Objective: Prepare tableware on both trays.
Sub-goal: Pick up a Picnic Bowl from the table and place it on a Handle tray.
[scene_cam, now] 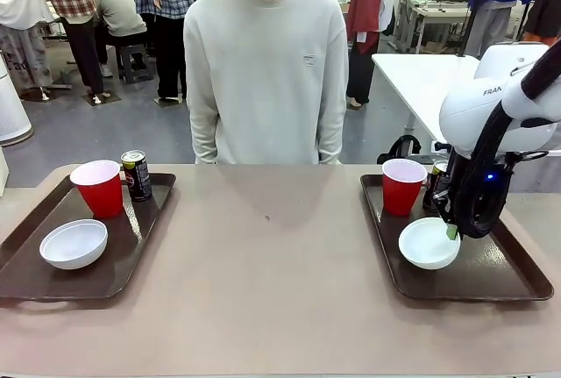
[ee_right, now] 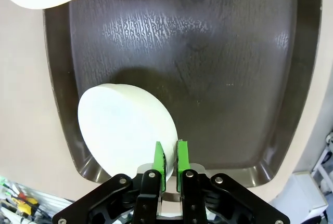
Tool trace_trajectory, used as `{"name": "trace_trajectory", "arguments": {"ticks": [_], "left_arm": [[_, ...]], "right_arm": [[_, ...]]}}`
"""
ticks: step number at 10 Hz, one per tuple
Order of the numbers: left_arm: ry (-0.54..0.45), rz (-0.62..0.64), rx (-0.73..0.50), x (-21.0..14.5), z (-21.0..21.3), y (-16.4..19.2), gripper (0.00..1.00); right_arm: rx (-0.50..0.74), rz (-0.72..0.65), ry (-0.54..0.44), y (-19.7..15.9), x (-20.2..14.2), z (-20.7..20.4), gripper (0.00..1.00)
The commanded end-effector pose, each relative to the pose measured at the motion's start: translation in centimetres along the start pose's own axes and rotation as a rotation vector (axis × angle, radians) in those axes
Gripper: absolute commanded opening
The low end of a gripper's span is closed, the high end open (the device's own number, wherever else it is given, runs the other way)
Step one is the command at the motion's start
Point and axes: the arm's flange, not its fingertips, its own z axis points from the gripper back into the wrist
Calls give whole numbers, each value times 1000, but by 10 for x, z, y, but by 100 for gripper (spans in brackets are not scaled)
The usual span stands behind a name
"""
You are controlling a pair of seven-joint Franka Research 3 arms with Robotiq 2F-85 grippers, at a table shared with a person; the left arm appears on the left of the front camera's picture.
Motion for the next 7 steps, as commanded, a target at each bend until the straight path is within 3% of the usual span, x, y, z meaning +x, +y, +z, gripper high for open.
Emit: {"name": "trace_trajectory", "arguments": {"ticks": [1,3,7], "left_arm": [[-8,-24,-18,-2,-1,1,100],[-8,-24,-18,-2,-1,1,100],[-8,-24,-18,-2,-1,1,100]], "right_arm": [[25,-10,9,0,10,0,10],[9,-40,2,5,-1,7,30],[-110,-167,-75,18,-57,37,70]]}}
